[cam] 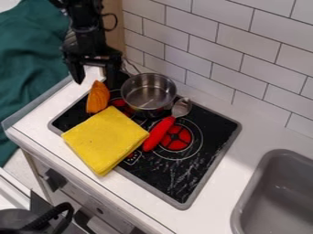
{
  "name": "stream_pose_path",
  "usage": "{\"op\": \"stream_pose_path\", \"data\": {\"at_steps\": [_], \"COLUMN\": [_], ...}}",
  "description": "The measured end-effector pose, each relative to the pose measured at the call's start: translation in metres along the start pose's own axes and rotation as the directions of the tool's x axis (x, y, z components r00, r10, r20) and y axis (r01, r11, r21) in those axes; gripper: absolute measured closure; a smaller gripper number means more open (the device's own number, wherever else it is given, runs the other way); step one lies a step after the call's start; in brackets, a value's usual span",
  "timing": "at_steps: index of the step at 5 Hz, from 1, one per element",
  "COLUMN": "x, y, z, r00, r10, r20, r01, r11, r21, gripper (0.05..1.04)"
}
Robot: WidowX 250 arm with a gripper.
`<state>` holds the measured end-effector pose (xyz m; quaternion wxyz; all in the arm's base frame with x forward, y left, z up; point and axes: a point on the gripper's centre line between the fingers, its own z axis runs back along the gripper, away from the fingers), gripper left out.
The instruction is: Move the orange object to the left side of the burner
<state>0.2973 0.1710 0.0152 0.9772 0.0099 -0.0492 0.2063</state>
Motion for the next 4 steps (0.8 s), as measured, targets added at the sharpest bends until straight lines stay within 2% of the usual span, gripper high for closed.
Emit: {"op": "stream_pose_path", "data": {"at_steps": [1,2,4], "x": [-0.001,-0.003,-0.013], "y": [-0.015,-0.052,-0.093], "z": [0.012,0.014,0.012], "r00": [0.999,0.992,0.984], "r10": [-0.033,-0.129,-0.178], "r20": [0.029,0.016,-0.005], "r01": [0.033,0.129,0.178], "r11": [0.999,0.992,0.984], "r21": [-0.013,-0.002,0.018], "gripper": [0.075,0.075,0.075]}}
